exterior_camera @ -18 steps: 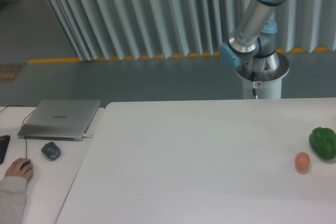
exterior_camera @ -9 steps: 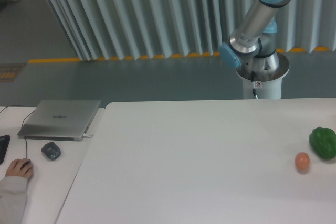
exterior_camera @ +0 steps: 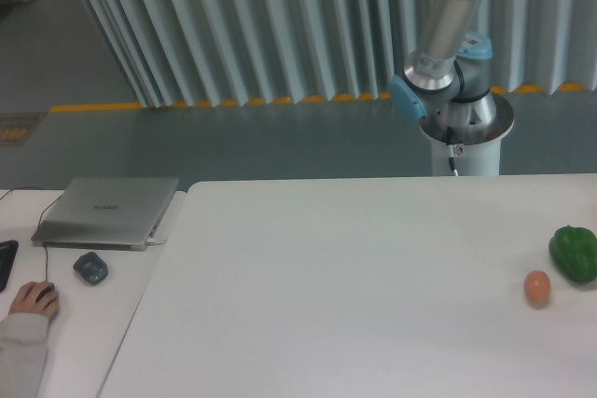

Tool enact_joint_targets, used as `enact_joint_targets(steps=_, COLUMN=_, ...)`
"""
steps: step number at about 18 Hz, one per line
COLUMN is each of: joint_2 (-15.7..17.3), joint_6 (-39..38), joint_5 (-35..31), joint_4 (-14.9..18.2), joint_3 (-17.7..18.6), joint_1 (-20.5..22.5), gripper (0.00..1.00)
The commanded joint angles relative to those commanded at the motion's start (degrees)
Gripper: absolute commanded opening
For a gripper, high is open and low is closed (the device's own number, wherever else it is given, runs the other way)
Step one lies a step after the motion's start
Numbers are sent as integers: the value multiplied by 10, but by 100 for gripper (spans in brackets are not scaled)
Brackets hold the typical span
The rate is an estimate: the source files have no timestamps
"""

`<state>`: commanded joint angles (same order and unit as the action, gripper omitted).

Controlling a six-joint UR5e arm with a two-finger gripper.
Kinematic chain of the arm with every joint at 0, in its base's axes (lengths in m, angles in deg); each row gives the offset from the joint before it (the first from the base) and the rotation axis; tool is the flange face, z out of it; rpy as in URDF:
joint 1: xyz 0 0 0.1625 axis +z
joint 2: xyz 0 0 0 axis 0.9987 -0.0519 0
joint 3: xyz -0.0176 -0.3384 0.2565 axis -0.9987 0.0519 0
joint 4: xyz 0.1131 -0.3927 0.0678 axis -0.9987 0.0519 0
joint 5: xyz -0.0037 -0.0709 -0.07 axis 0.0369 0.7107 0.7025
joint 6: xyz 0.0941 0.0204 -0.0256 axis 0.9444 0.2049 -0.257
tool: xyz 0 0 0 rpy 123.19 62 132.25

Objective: Place the triangular bread in the basket

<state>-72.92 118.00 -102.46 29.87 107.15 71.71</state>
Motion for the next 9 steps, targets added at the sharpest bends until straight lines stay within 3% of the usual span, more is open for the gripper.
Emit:
enact_joint_targets(steps=3, joint_2=4, joint_6=29, joint_5=-3, joint_4=83, joint_3=-20, joint_1=-5, gripper=100)
enact_joint_targets(steps=5, joint_2=14, joint_6=117, joint_5=-32, joint_4=139, joint_3=-30, joint_1=-6, gripper=100)
enact_joint_targets(steps=9, joint_2=15, joint_6=156, joint_5=-81, joint_4=147, joint_3=-21, joint_1=-33, gripper=100)
